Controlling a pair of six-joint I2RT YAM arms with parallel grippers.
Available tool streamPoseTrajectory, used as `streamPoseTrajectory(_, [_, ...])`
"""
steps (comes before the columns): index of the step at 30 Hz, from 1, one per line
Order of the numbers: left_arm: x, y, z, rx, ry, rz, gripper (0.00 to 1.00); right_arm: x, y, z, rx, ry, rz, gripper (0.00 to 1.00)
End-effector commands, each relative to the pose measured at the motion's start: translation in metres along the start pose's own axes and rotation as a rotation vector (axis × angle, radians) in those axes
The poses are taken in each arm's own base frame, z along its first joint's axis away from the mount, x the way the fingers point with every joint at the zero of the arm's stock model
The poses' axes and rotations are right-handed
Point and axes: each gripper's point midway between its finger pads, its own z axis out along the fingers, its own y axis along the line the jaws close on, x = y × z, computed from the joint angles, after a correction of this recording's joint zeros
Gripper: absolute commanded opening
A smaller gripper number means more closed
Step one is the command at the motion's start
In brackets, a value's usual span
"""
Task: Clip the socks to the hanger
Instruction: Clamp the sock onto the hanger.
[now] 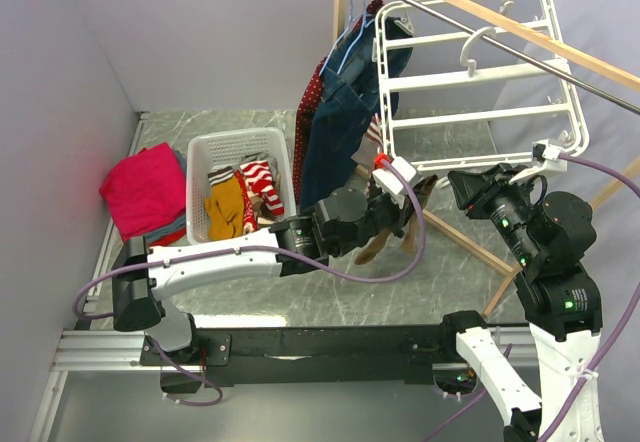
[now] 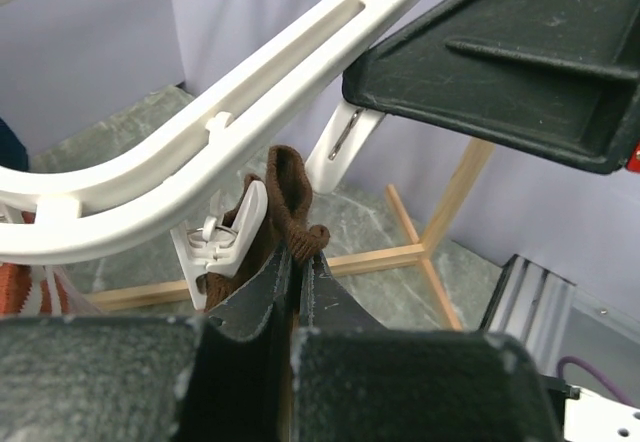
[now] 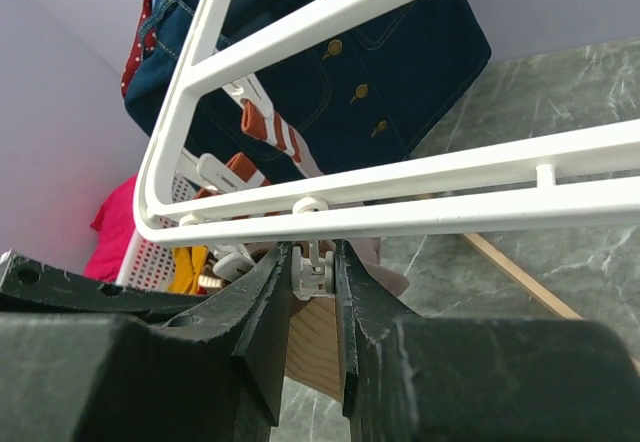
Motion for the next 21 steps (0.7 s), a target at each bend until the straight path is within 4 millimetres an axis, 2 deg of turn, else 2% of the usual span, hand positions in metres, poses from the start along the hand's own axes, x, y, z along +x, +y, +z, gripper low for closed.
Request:
streamPoseTrajectory(1, [-0.007,-0.003,0.001,-0.022,-0.03,0.035,0.01,-0.018,0.007,-0.007,-0.01,-0.06,0.008,0.0])
streamPoseTrajectory(13, [0.002,0.0,0.007,-0.063,-0.002,0.082,0.01,-0.021,0.008,-0.008,-0.014,-0.065,0.008,0.0])
streamPoseTrajectory(21, [-0.013,0.001,0.007,-0.074,-0.041,0.088,0.01,-0.012,0.005,-0.004,-0.01,-0.042,0.013,0.0])
